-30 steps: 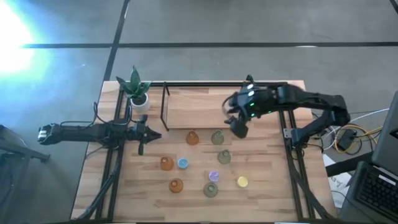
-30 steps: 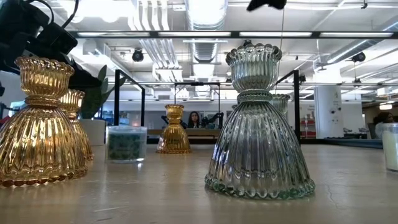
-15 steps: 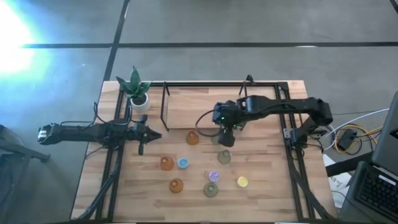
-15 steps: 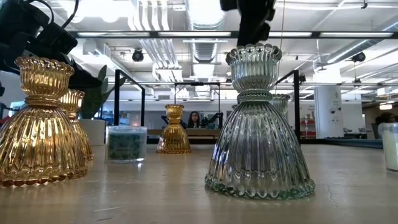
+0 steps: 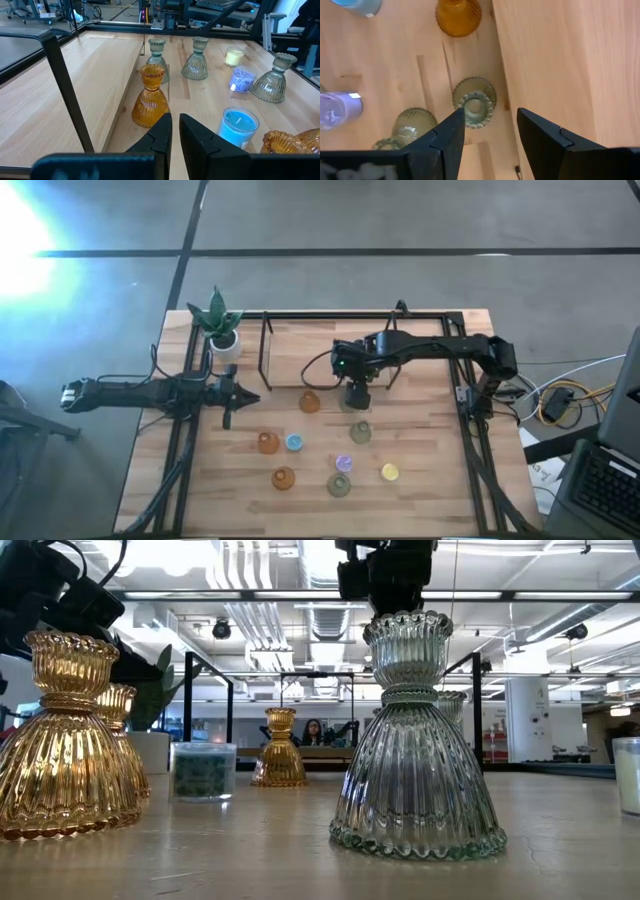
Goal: Pick & Place candle stick holders
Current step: Put the top green glass candlestick on the shelf
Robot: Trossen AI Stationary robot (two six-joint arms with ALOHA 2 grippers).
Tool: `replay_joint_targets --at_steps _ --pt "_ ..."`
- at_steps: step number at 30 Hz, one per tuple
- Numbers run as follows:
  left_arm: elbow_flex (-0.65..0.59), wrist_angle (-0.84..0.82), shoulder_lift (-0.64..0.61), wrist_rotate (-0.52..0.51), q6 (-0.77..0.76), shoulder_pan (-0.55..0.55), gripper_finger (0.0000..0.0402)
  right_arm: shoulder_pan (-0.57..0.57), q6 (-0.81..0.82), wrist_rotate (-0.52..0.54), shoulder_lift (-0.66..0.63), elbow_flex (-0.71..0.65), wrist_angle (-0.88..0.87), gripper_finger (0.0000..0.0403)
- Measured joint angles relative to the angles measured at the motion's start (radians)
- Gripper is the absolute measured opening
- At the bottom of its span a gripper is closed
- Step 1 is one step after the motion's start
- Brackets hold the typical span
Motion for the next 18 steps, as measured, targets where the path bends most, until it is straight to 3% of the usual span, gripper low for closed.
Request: replay_joint_targets --at_steps 9,18 --pt "0.000 0.001 0.000 0.000 0.000 0.000 0.0039 -0.031 -0.019 -0.052 0.000 -0.082 0.055 0.0133" --pt "0.000 0.003 0.000 0.000 0.000 0.000 0.0039 -0.031 0.000 -0.075 0.002 -0.174 0.139 0.0143"
